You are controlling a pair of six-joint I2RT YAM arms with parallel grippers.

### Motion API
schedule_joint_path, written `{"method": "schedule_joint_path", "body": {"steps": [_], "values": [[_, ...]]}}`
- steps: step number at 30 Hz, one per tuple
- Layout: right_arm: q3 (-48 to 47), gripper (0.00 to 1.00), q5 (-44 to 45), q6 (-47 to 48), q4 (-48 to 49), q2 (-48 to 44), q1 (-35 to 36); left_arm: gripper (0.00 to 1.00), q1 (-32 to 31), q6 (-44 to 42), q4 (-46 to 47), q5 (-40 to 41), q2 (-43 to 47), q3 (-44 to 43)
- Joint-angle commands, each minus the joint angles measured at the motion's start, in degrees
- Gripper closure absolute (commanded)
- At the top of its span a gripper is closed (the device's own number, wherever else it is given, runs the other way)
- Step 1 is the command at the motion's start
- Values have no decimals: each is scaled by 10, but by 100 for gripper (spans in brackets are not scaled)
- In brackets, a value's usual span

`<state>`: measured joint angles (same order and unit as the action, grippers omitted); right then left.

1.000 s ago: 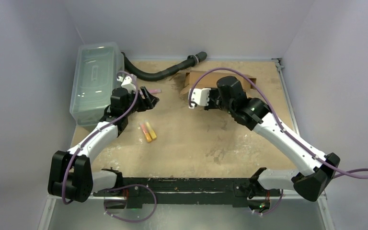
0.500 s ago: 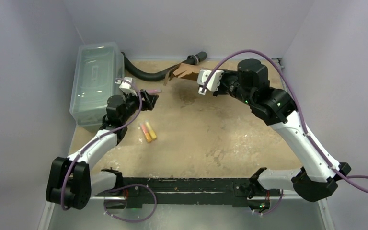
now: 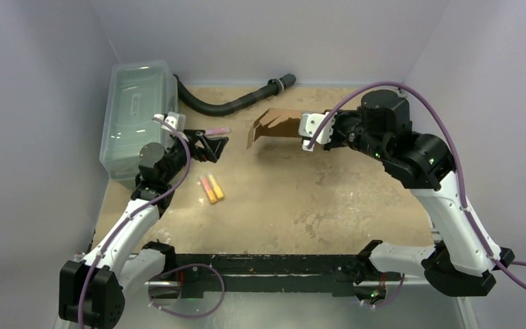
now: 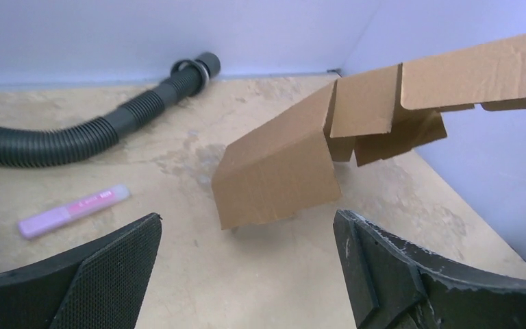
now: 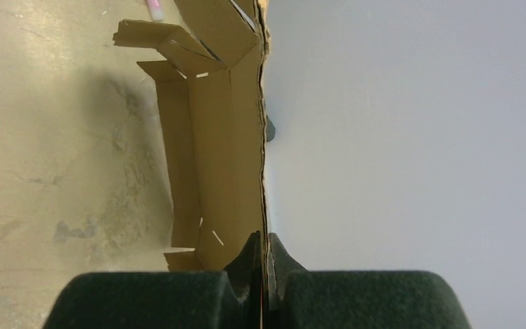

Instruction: Fold the paper box

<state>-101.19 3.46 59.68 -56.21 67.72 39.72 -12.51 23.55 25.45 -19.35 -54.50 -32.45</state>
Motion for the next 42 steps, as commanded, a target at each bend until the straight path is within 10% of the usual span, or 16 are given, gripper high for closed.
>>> {"method": "schedule_joint_path", "body": {"steps": [1,18,42], "values": [[-1,100,-10,8,-8,5,-2,5,-1,29,-37,-48,-2,-4],[96,100,-10,-24,105,65,-2,12,-26,44,55,21,-84,72],[191,100,-17,-35,192,59,-2,43,-31,3,150,91,-283,-48]]}}
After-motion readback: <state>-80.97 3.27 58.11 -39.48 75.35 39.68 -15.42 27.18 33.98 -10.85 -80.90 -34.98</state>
